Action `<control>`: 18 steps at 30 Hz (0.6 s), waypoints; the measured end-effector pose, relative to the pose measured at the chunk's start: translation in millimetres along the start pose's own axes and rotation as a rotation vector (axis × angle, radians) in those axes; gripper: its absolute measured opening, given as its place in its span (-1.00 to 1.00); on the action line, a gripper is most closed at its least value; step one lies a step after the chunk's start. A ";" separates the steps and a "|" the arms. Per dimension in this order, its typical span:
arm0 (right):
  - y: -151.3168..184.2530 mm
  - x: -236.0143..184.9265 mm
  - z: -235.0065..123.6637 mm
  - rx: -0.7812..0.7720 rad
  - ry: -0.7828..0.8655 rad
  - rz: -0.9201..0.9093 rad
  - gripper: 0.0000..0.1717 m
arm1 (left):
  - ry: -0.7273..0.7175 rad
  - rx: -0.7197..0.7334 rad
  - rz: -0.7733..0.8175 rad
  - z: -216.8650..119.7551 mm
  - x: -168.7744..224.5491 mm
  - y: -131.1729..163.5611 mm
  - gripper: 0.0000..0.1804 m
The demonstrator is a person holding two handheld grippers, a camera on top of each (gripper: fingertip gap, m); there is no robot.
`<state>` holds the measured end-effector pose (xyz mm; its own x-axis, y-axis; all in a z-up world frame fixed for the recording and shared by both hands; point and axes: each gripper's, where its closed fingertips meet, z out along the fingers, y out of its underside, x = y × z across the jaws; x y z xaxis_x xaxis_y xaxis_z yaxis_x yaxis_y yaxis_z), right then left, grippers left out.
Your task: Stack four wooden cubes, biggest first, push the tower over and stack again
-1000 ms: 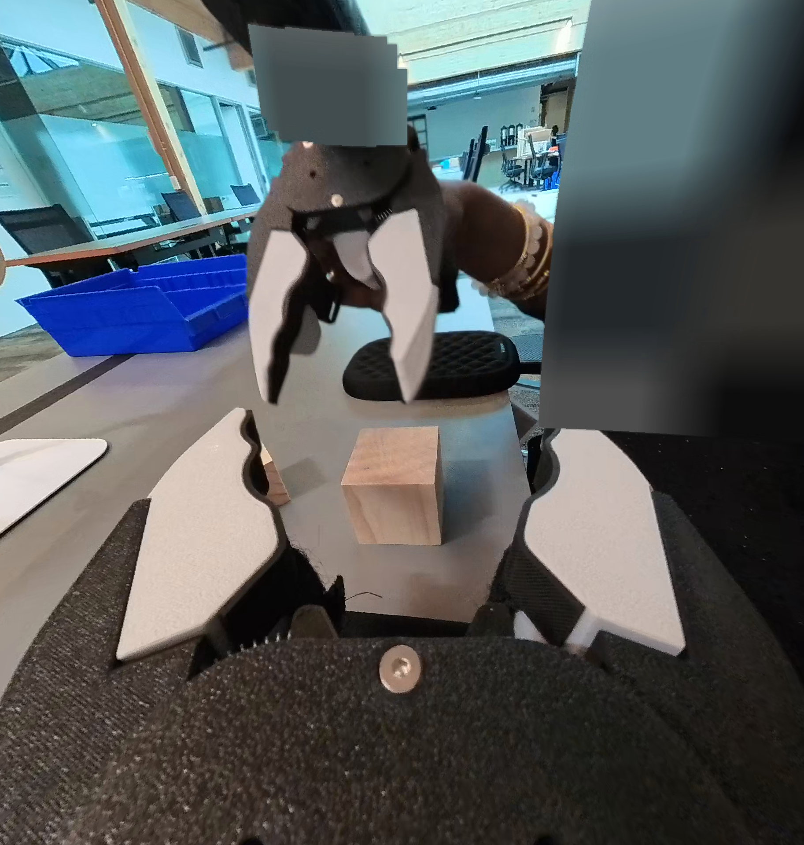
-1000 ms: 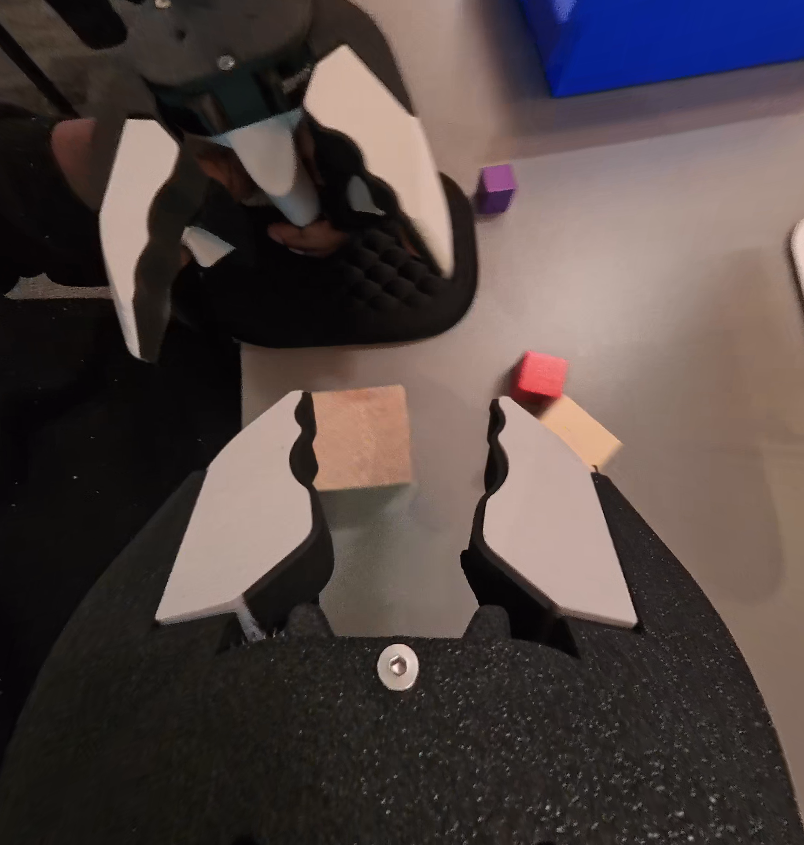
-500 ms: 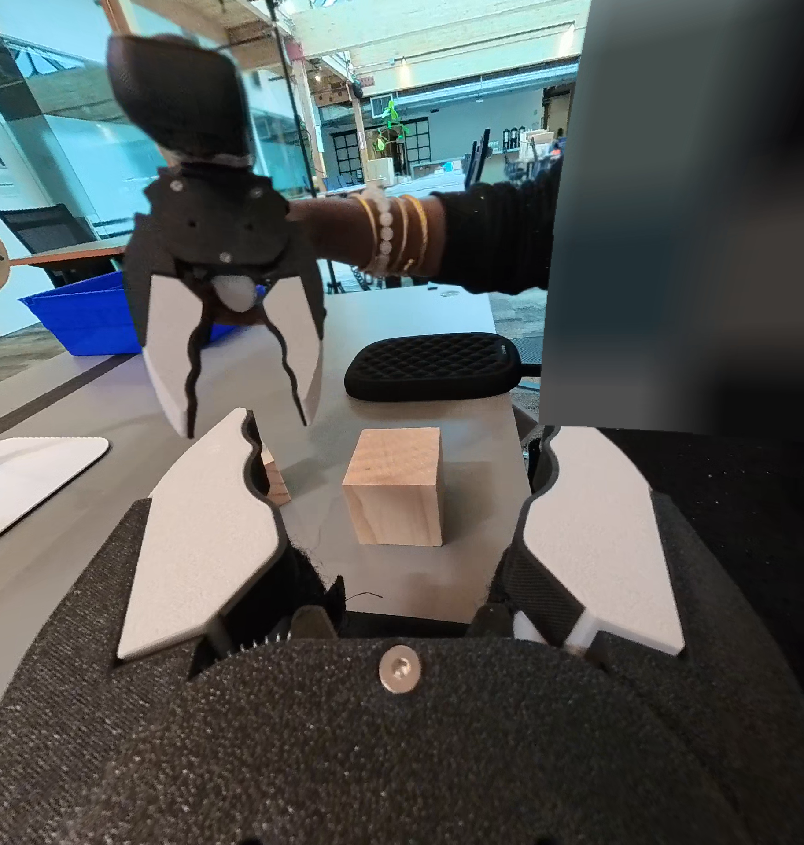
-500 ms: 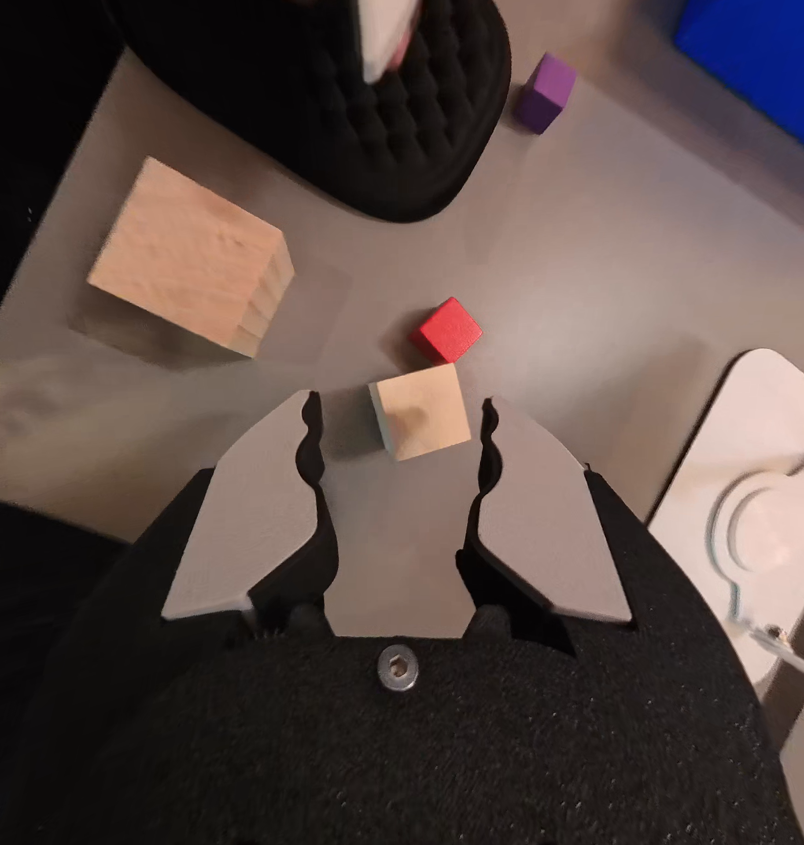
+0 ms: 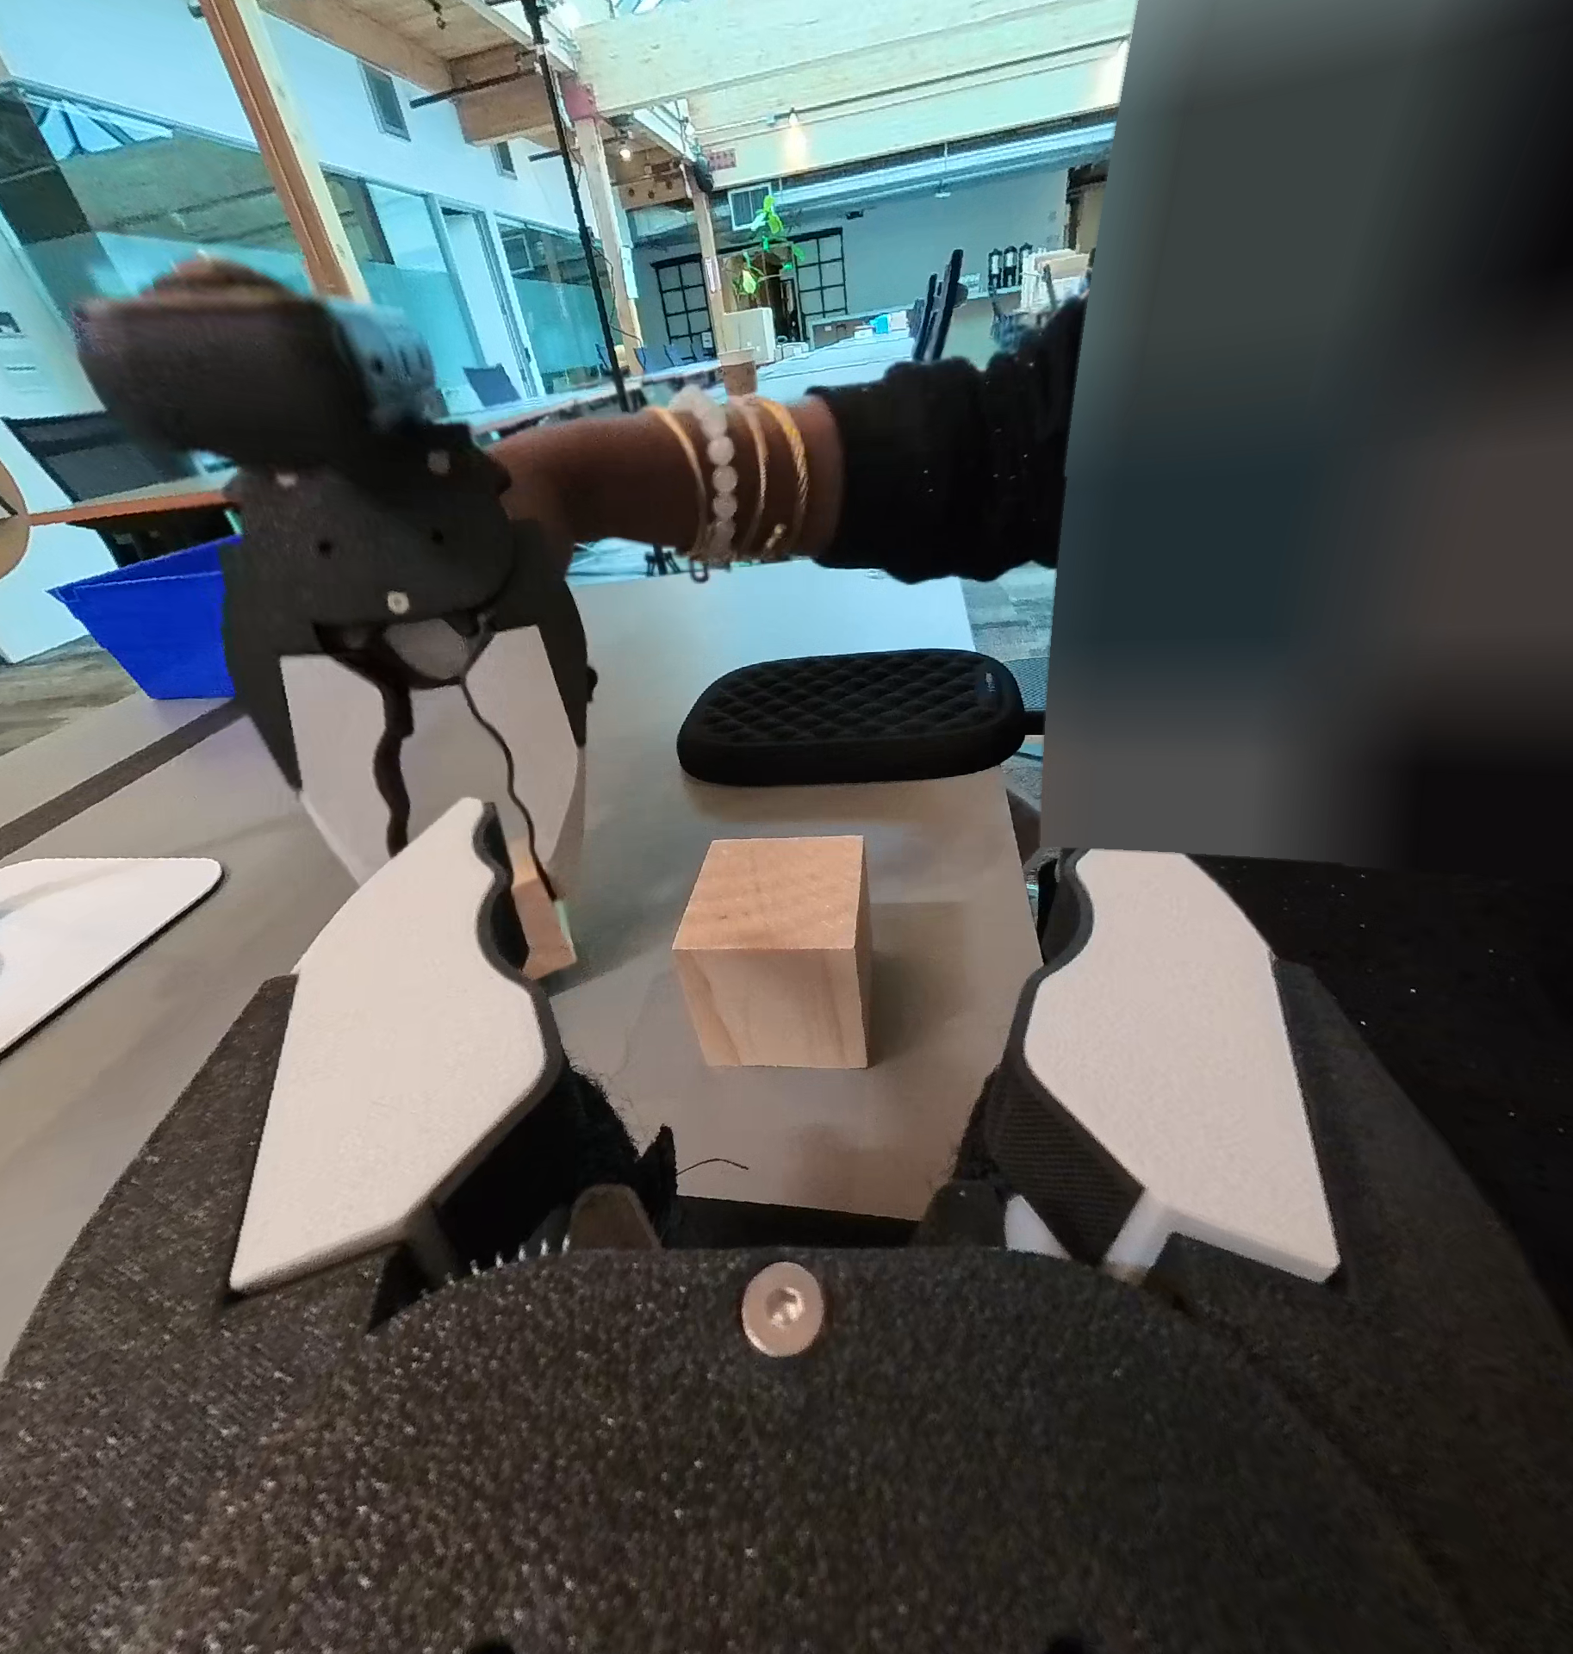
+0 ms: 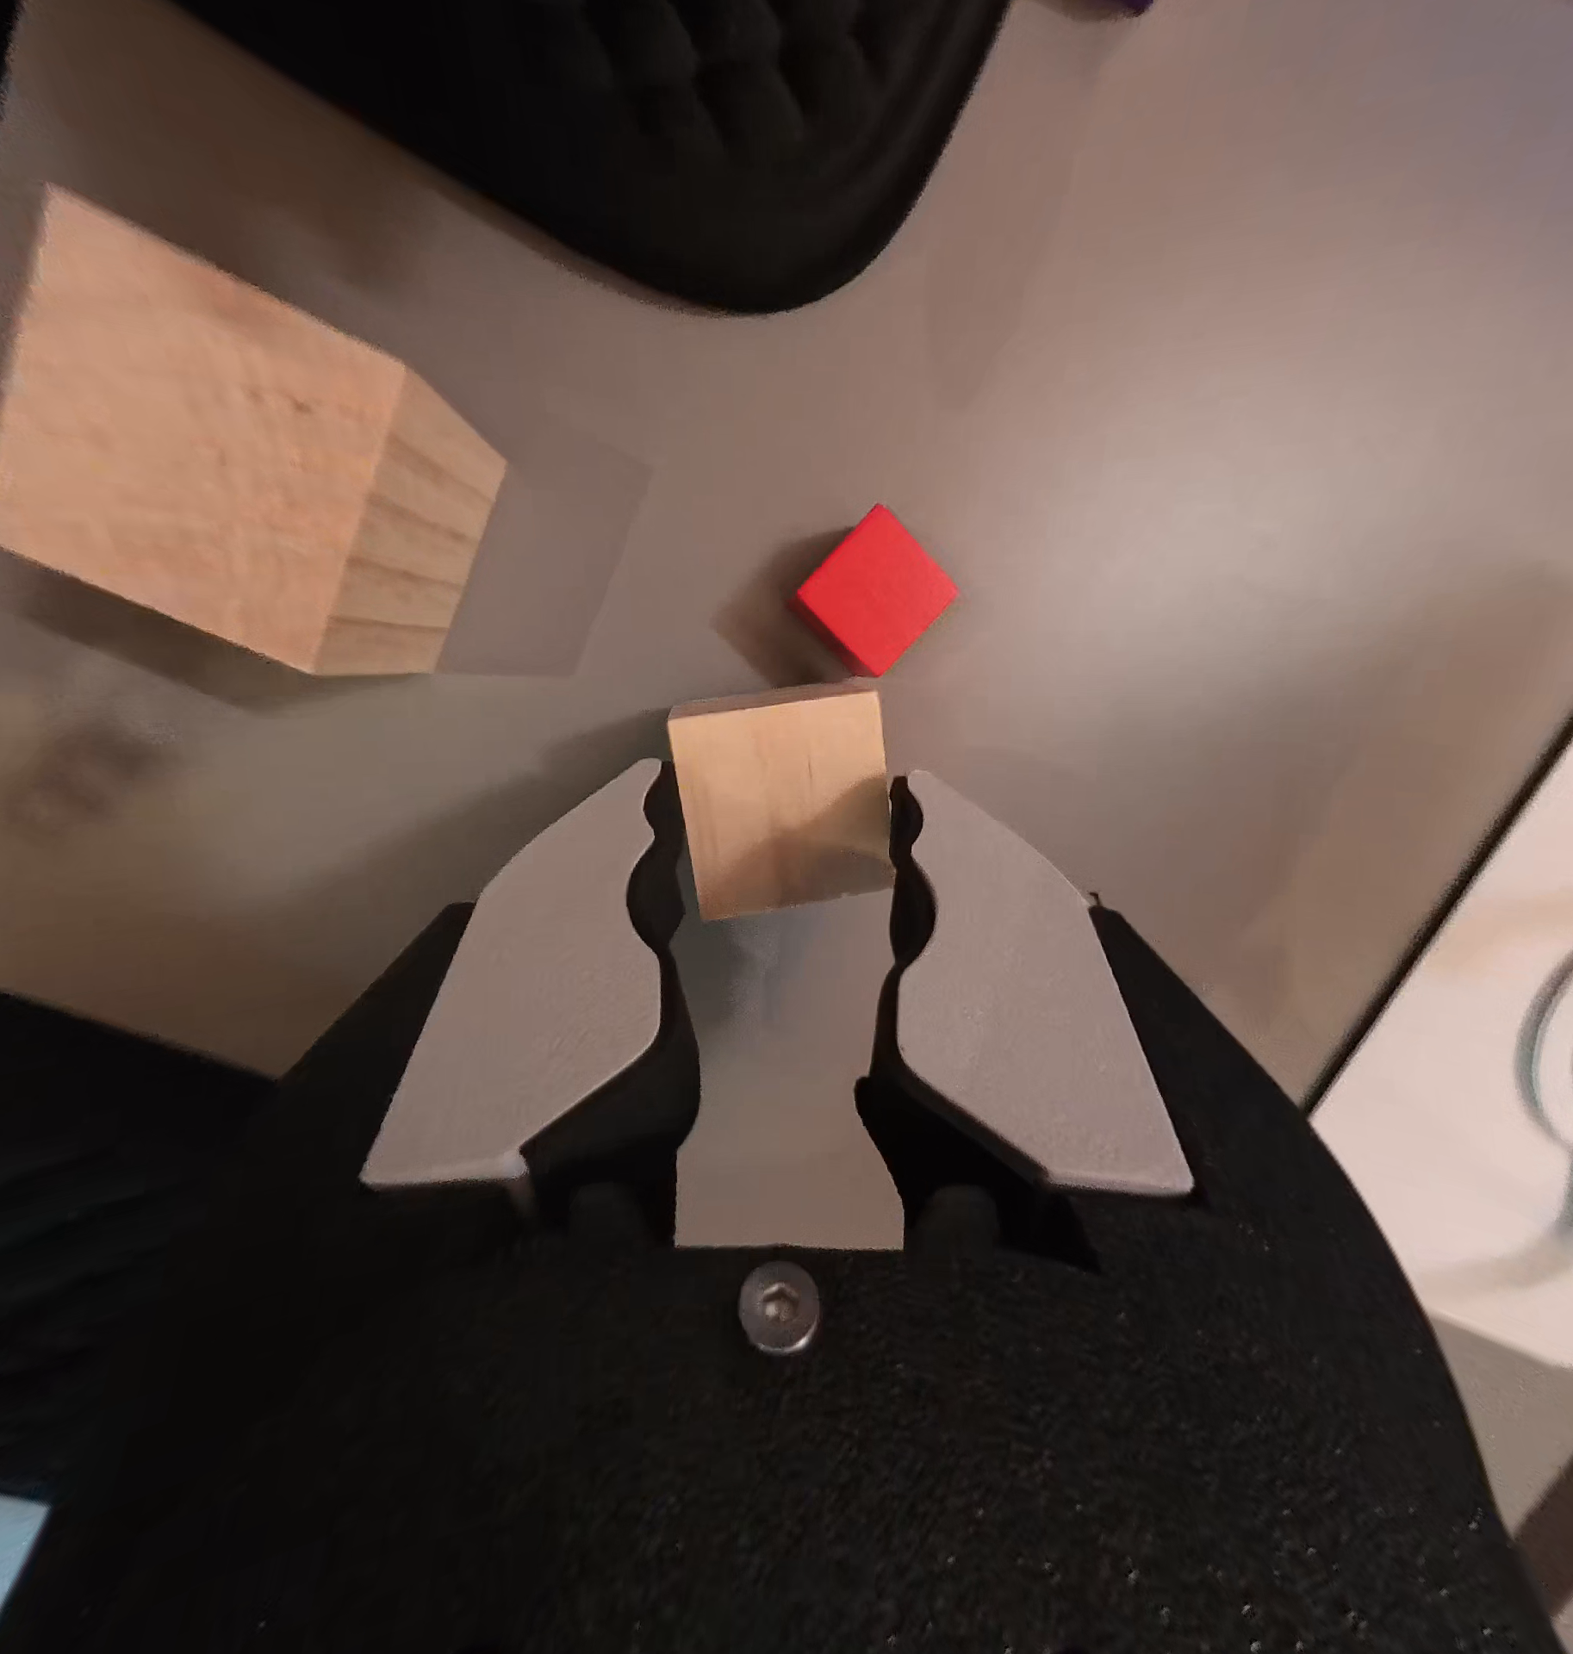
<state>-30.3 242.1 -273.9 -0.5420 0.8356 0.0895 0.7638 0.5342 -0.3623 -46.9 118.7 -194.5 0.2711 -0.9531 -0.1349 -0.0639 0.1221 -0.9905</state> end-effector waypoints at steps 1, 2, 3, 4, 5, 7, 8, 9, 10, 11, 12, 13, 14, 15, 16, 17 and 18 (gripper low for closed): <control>-2.9 -1.6 -6.2 0.011 0.012 0.046 -0.49 | -0.001 -0.003 0.000 0.2 -0.2 0.3 0.28; -7.9 -3.8 -13.7 0.025 0.029 0.095 -0.49 | -0.001 -0.006 0.000 0.5 -0.1 0.6 0.28; -14.3 -7.4 -22.0 0.039 0.048 0.144 -0.49 | -0.001 -0.007 0.000 0.6 -0.2 0.8 0.28; -22.2 -13.2 -30.6 0.057 0.061 0.189 -0.49 | -0.001 -0.007 0.000 0.6 -0.2 0.8 0.28; -31.5 -20.8 -38.9 0.080 0.069 0.227 -0.49 | 0.000 -0.006 0.000 0.5 -0.1 0.7 0.28; -50.7 -38.2 -52.7 0.122 0.082 0.295 -0.49 | 0.000 -0.004 0.003 0.3 0.4 0.4 0.28; -58.9 -47.2 -57.4 0.129 0.093 0.325 -0.49 | 0.000 -0.005 0.005 0.3 0.5 0.5 0.28; -65.0 -54.6 -60.3 0.122 0.118 0.359 -0.49 | -0.001 -0.007 0.007 0.6 0.6 0.8 0.28; -68.2 -60.7 -61.5 0.100 0.151 0.393 -0.49 | -0.003 -0.009 0.010 0.7 0.7 1.0 0.28; -70.0 -66.6 -61.0 0.075 0.180 0.419 -0.49 | -0.004 -0.011 0.012 1.0 0.7 1.3 0.28; -71.7 -71.1 -59.6 0.062 0.205 0.440 -0.49 | -0.006 -0.013 0.013 1.1 0.5 1.5 0.28; -73.2 -74.3 -57.2 0.058 0.223 0.463 -0.49 | -0.009 -0.015 0.013 1.2 0.3 1.7 0.28; -75.6 -78.0 -53.8 0.066 0.224 0.482 -0.49 | -0.011 -0.016 0.015 1.3 0.3 2.0 0.28; -77.6 -81.1 -49.9 0.078 0.219 0.503 -0.49 | -0.016 -0.018 0.016 1.5 -0.2 2.1 0.28; -77.3 -82.7 -46.2 0.076 0.220 0.519 -0.49 | -0.018 -0.020 0.017 1.6 -0.3 2.4 0.28; -74.8 -83.7 -42.8 0.061 0.224 0.523 -0.49 | -0.019 -0.022 0.018 1.8 -0.2 2.6 0.28; -72.4 -84.1 -40.0 0.049 0.224 0.526 -0.49 | -0.019 -0.023 0.019 1.9 -0.2 2.8 0.28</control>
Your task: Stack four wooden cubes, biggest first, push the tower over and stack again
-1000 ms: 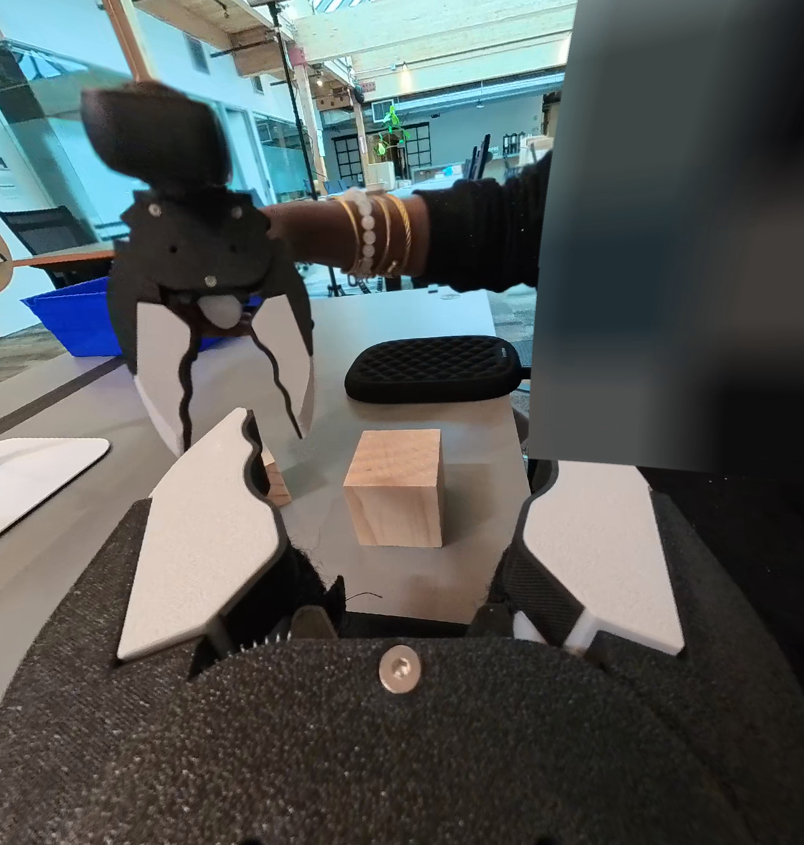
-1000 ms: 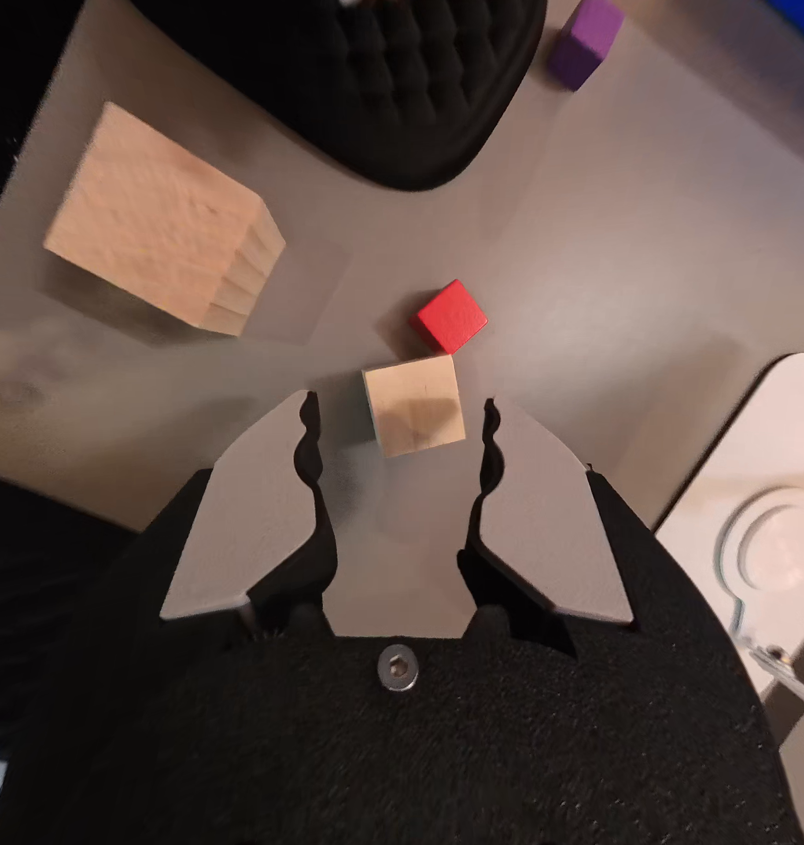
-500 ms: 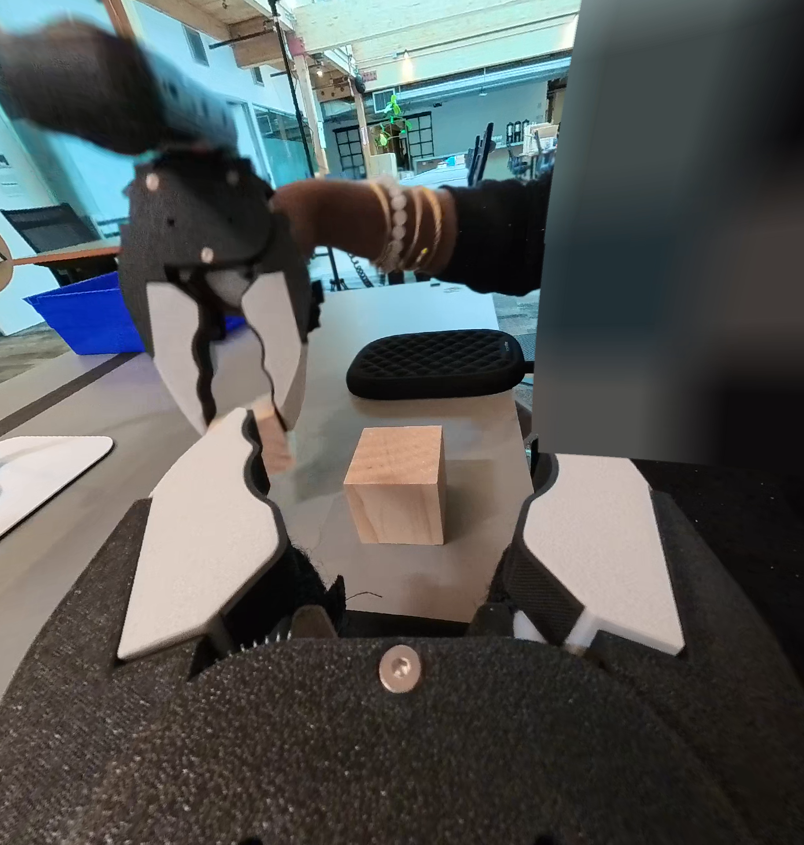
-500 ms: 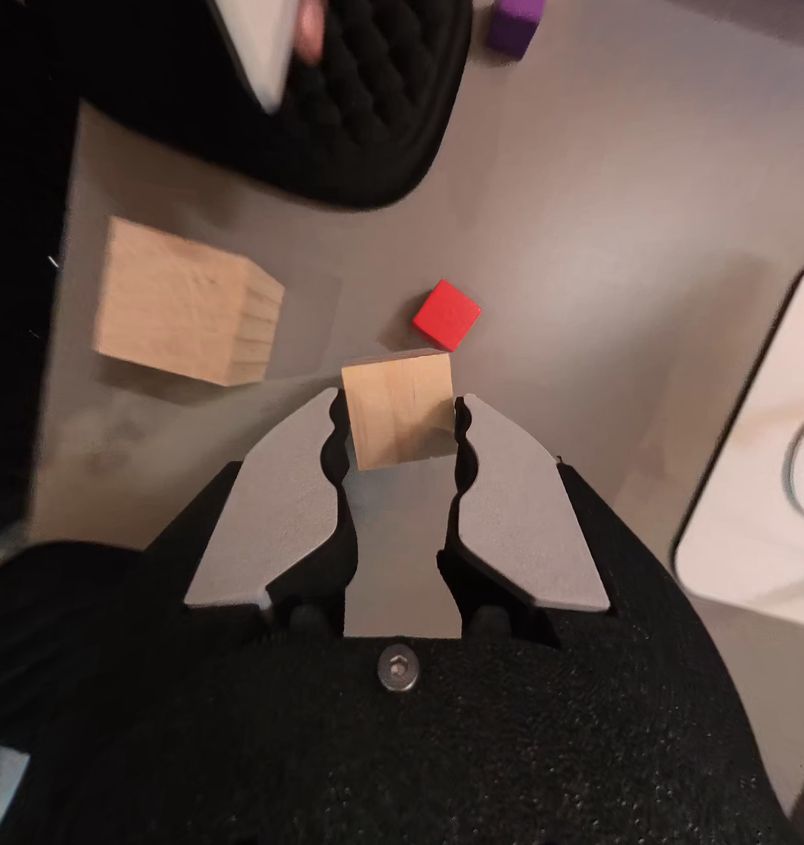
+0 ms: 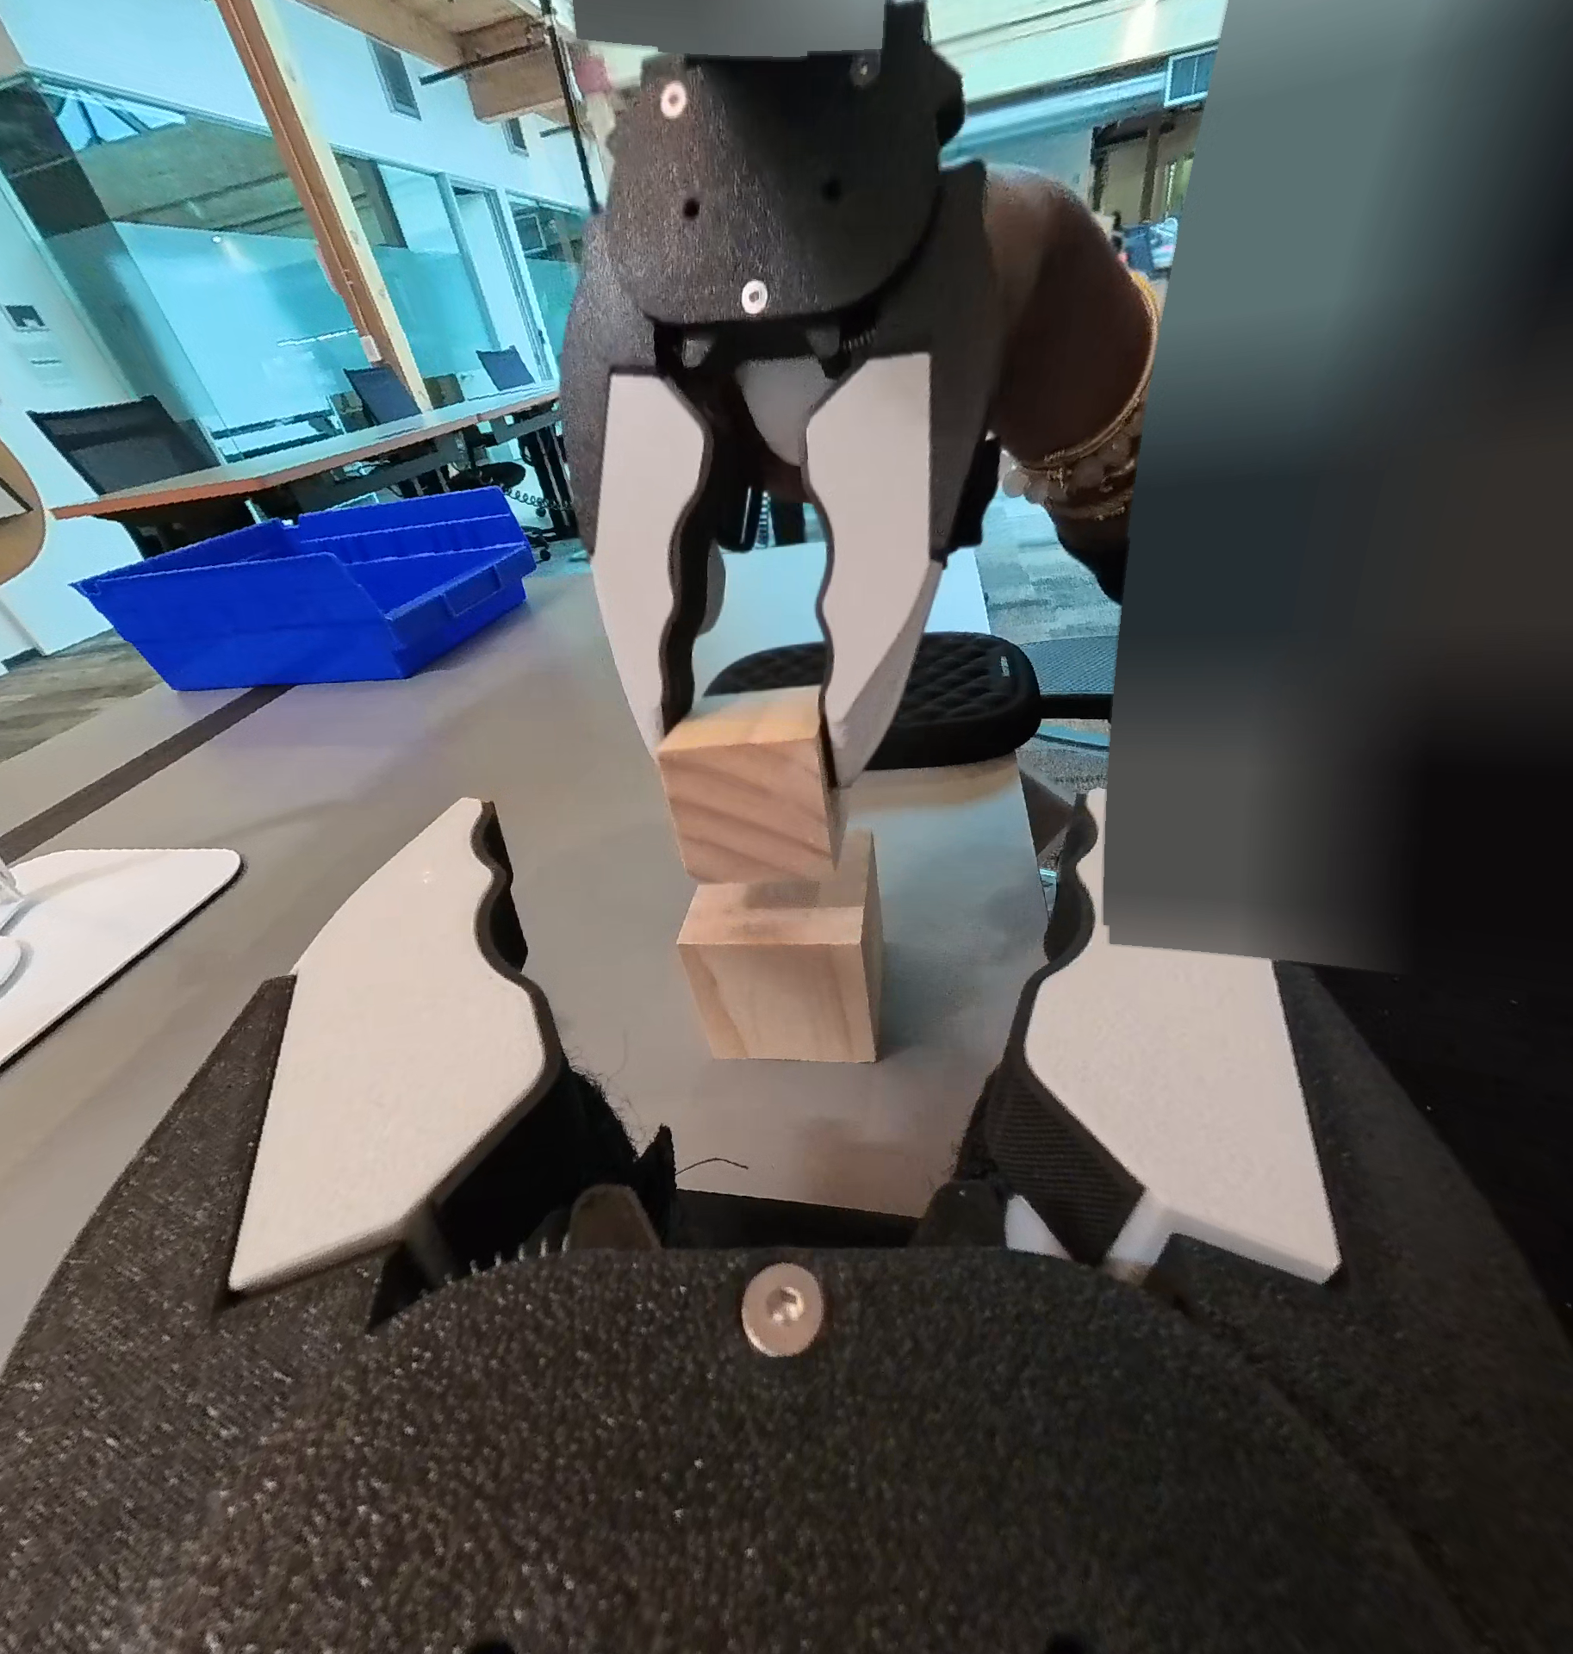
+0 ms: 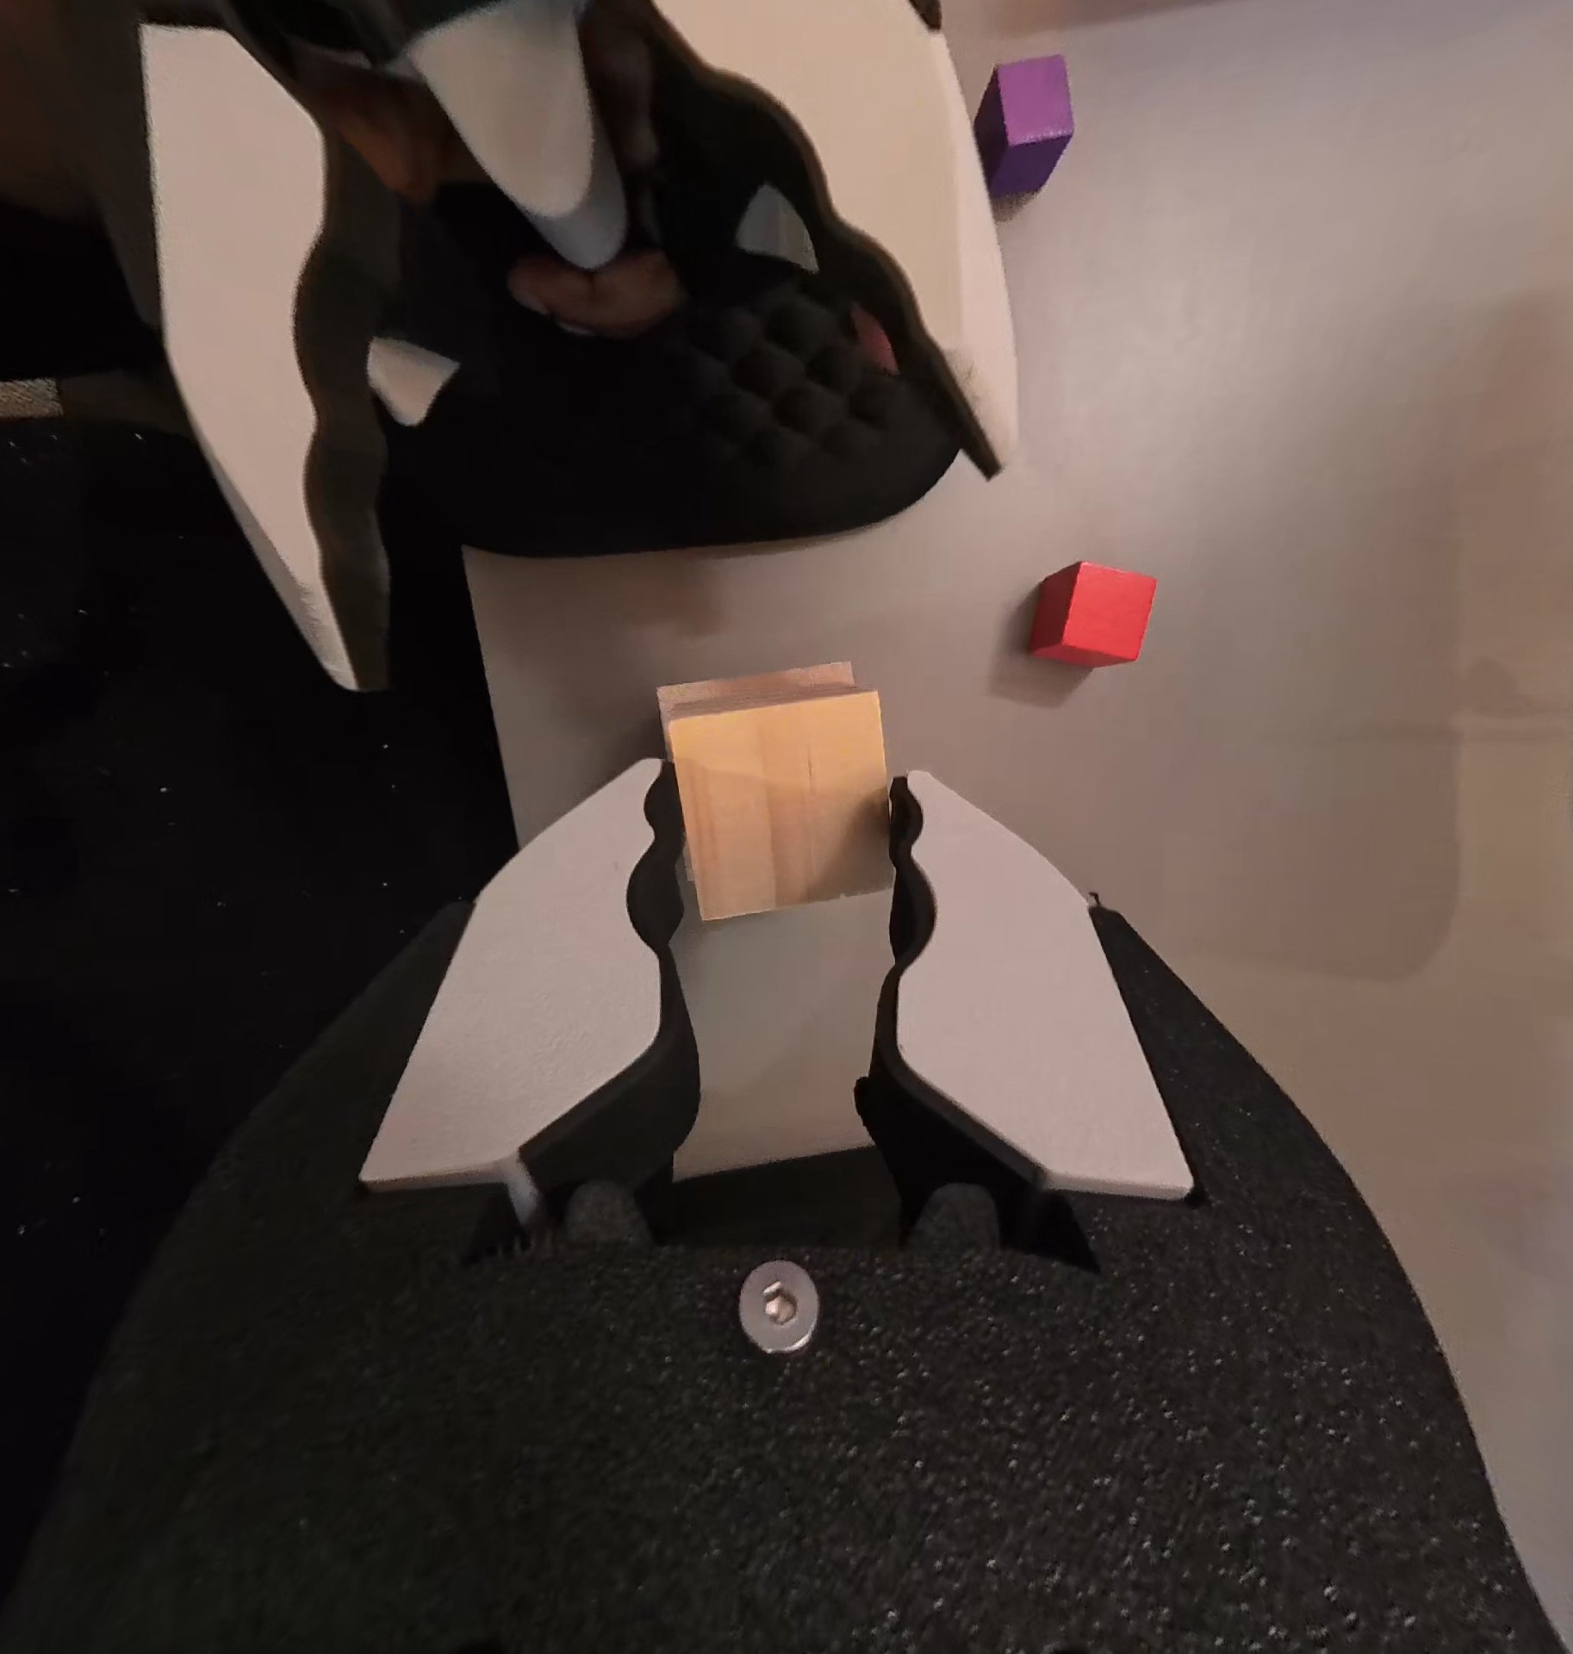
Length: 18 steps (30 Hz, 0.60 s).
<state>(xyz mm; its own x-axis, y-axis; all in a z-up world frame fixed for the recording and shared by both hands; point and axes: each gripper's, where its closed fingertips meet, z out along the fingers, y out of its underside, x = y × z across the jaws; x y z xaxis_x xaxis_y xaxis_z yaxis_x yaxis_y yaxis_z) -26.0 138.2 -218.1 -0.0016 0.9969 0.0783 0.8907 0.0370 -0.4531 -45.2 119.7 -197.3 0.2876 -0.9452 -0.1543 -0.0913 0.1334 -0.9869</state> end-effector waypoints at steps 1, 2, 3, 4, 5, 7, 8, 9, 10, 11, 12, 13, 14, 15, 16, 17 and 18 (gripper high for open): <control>1.3 0.7 2.2 -0.006 -0.001 0.005 -0.49 | 0.000 -0.001 -0.001 0.1 -0.1 0.1 0.28; 1.8 0.8 4.2 -0.008 -0.007 0.005 -0.49 | 0.001 -0.001 -0.002 0.1 -0.1 0.2 0.28; 2.6 0.2 5.7 -0.014 -0.017 0.003 -0.49 | 0.001 0.001 -0.004 -0.1 -0.3 0.0 0.28; 4.0 0.2 6.8 -0.026 -0.020 0.001 -0.49 | 0.001 0.003 -0.006 -0.3 -0.4 -0.3 0.28; 5.3 0.6 7.6 -0.038 -0.018 -0.006 -0.49 | 0.001 0.004 -0.009 -0.4 -0.6 -0.4 0.28; 5.4 1.9 8.0 -0.048 -0.010 -0.019 -0.49 | 0.003 0.007 -0.014 -0.7 -0.9 -0.7 0.28; 4.7 2.2 8.2 -0.049 -0.010 -0.020 -0.49 | 0.005 0.008 -0.015 -0.8 -0.7 -0.8 0.28; 3.9 2.2 8.5 -0.047 -0.013 -0.020 -0.49 | 0.005 0.009 -0.015 -0.9 -0.6 -1.0 0.28; 3.4 2.3 9.0 -0.047 -0.014 -0.019 -0.49 | 0.005 0.011 -0.014 -1.1 -0.6 -1.2 0.28; 3.3 2.5 9.8 -0.048 -0.014 -0.018 -0.49 | 0.005 0.012 -0.013 -1.1 -0.5 -1.3 0.28; 3.5 2.0 10.8 -0.051 -0.017 -0.019 -0.49 | 0.005 0.012 -0.013 -1.2 -0.5 -1.3 0.28; 3.8 1.4 11.8 -0.054 -0.021 -0.021 -0.49 | 0.005 0.011 -0.013 -1.1 -0.4 -1.3 0.28; 3.8 1.4 12.3 -0.055 -0.019 -0.022 -0.49 | 0.005 0.011 -0.013 -1.1 -0.4 -1.2 0.28; 3.9 1.3 12.3 -0.058 -0.018 -0.024 -0.49 | 0.005 0.010 -0.012 -1.0 -0.4 -1.2 0.28; 4.3 1.2 12.0 -0.063 -0.016 -0.025 -0.49 | 0.004 0.011 -0.012 -1.0 -0.4 -1.2 0.28; 5.1 1.2 11.9 -0.069 -0.013 -0.026 -0.49 | 0.004 0.010 -0.011 -1.1 -0.4 -1.2 0.28; 5.9 1.3 11.8 -0.075 -0.009 -0.028 -0.48 | 0.004 0.010 -0.010 -1.0 -0.3 -1.2 0.28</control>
<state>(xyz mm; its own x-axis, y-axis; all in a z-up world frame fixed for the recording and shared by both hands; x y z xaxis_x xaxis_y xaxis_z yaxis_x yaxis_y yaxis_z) -26.1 140.5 -231.2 -0.0309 0.9961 0.0822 0.9217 0.0602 -0.3832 -46.2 119.5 -196.0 0.2843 -0.9479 -0.1439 -0.0788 0.1265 -0.9888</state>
